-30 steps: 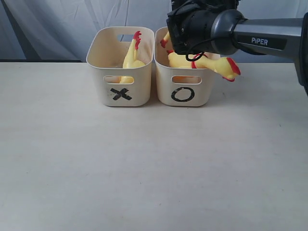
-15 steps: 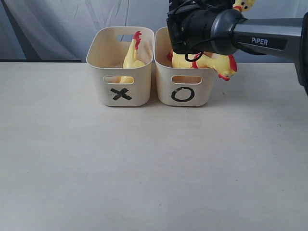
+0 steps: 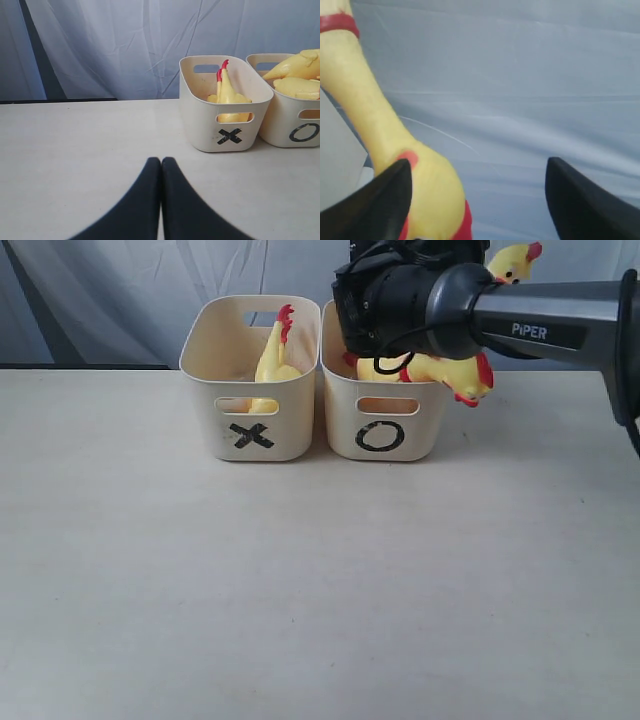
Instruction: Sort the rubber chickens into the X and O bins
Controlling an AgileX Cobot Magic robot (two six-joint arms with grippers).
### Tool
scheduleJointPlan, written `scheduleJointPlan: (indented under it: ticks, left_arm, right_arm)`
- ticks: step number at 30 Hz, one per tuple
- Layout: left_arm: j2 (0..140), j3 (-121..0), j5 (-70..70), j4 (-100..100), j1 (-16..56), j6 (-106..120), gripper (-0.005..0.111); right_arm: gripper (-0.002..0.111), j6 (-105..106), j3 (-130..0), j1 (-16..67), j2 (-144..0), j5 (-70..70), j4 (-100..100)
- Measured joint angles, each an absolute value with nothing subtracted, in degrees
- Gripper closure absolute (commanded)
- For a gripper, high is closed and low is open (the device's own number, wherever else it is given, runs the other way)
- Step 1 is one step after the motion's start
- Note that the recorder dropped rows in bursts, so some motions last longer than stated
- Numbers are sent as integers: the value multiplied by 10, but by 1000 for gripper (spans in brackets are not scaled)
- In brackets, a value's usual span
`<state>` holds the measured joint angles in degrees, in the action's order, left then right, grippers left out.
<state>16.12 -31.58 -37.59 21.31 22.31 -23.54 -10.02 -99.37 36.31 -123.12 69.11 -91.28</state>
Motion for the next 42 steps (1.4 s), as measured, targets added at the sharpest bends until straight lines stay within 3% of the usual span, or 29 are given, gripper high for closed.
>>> scheduleJointPlan:
  ticks: [14, 22, 23, 24, 25, 26, 27, 28, 32, 42]
  left_arm:
    - [161, -316, -376, 222, 223, -235, 107]
    - [161, -316, -376, 225, 223, -235, 107]
    - [161, -316, -376, 228, 223, -235, 107]
    - [161, -316, -376, 228, 223, -235, 107]
    - [161, -316, -376, 228, 223, -235, 107]
    - [161, -316, -376, 228, 223, -235, 107]
    - [161, -316, -377, 228, 223, -235, 107]
    - [161, -316, -379, 228, 223, -235, 107]
    - [161, -316, -389, 228, 223, -235, 107]
    - [161, -316, -407, 226, 223, -235, 107]
  right_arm:
    - [39, -101, -994, 419, -1167, 659, -695]
    - [40, -89, -994, 423, -1063, 574, -386]
    - [43, -77, -994, 424, -1041, 572, -336]
    - [58, -73, -994, 424, -1033, 573, -320]
    - [66, -65, -994, 425, -1017, 583, -294]
    - [88, -63, -994, 425, -1010, 588, -284]
    - [102, -55, -994, 425, -998, 606, -266]
    - [108, -53, -994, 425, -990, 619, -252]
    - [107, -51, -949, 425, -947, 617, -215]
    - [107, -86, -650, 425, -734, 415, -151]
